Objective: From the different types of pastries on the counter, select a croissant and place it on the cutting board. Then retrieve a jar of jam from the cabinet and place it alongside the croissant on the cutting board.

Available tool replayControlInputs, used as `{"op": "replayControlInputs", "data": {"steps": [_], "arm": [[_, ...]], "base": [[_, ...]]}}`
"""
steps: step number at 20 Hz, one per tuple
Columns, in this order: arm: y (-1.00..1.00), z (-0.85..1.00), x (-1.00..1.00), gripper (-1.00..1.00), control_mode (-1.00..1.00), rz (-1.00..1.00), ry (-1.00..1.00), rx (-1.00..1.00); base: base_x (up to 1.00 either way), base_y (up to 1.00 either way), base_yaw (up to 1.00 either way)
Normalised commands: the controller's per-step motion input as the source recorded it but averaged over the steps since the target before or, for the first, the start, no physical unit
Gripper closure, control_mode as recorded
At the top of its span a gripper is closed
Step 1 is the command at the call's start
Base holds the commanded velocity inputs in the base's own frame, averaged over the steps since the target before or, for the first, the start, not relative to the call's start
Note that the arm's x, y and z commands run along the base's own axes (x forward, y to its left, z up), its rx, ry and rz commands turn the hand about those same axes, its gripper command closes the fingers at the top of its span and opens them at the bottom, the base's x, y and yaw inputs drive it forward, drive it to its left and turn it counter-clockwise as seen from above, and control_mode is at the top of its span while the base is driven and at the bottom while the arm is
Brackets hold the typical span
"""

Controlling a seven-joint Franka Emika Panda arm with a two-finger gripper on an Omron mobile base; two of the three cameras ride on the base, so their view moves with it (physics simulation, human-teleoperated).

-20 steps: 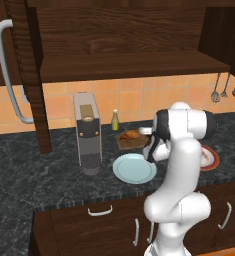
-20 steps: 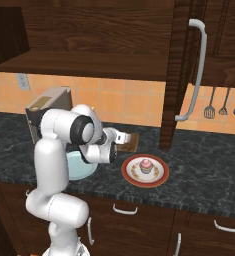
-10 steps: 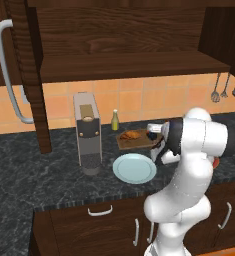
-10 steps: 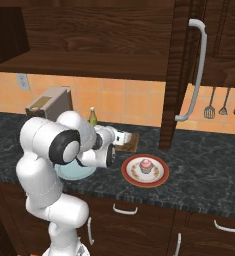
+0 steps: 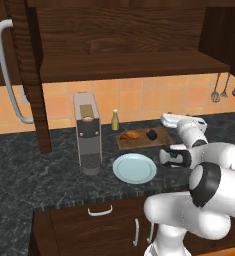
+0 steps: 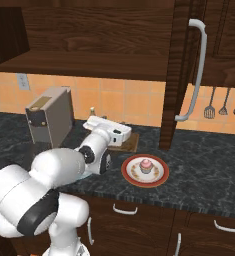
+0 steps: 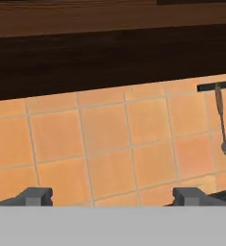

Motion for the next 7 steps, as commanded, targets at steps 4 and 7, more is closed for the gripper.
{"op": "replayControlInputs", "data": {"steps": [4,7], "arm": [[-0.11,1.0,-0.94,-1.0,-1.0,-0.02,-0.39,0.0],[-0.14,1.0,-1.0,-1.0,-1.0,-0.02,-0.35,0.0]], "base": [[0.0,0.0,0.0],[0.0,0.0,0.0]]}}
